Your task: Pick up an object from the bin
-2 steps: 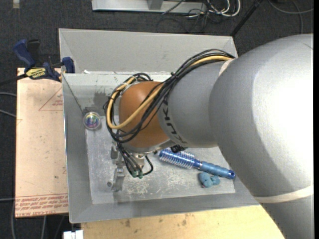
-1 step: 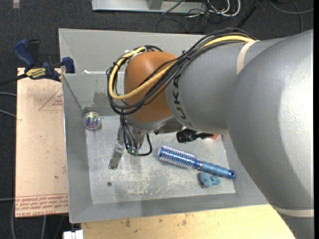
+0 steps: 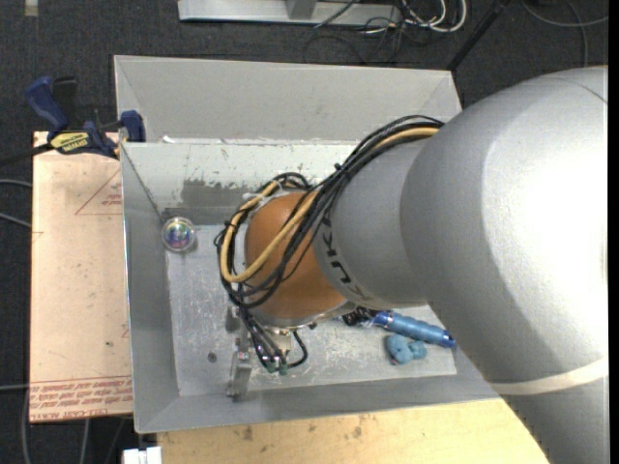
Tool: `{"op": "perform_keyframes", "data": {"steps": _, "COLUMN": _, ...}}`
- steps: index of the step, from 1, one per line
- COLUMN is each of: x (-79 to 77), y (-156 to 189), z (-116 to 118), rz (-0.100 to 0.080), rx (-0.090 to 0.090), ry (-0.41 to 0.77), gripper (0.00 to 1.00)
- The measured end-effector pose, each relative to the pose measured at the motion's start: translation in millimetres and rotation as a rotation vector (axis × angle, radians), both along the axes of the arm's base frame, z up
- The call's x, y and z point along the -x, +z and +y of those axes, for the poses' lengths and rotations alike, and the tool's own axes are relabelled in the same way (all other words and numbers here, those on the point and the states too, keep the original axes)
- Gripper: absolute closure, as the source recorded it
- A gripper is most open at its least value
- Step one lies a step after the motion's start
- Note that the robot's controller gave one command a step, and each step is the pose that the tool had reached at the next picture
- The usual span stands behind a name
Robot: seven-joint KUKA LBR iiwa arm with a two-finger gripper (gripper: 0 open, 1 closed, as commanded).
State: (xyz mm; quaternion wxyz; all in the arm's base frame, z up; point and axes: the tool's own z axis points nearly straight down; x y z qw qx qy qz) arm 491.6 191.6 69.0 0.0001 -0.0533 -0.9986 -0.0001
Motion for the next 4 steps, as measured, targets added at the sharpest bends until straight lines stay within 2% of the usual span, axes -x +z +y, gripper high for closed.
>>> {"op": "perform_keyframes", "data": {"steps": 1, "x": -55.1, "y": 81.4, "z": -47.5, "rz": -0.013, "rx": 0.0, "ry": 0.04, "gripper": 0.0}}
{"op": "perform_keyframes", "data": {"steps": 2, "x": -67.5, "y": 68.1, "z": -114.4, "rz": -0.002, "rx": 0.002, "ry": -0.057, "gripper": 0.0}}
{"op": "perform_keyframes", "data": {"steps": 3, "x": -49.3, "y": 28.5, "z": -141.4, "rz": 0.002, "rx": 0.0, "ry": -0.154, "gripper": 0.0}}
{"op": "perform_keyframes", "data": {"steps": 4, "x": -50.1, "y": 29.9, "z": -140.6, "rz": -0.001, "rx": -0.001, "ry": -0.155, "gripper": 1.0}}
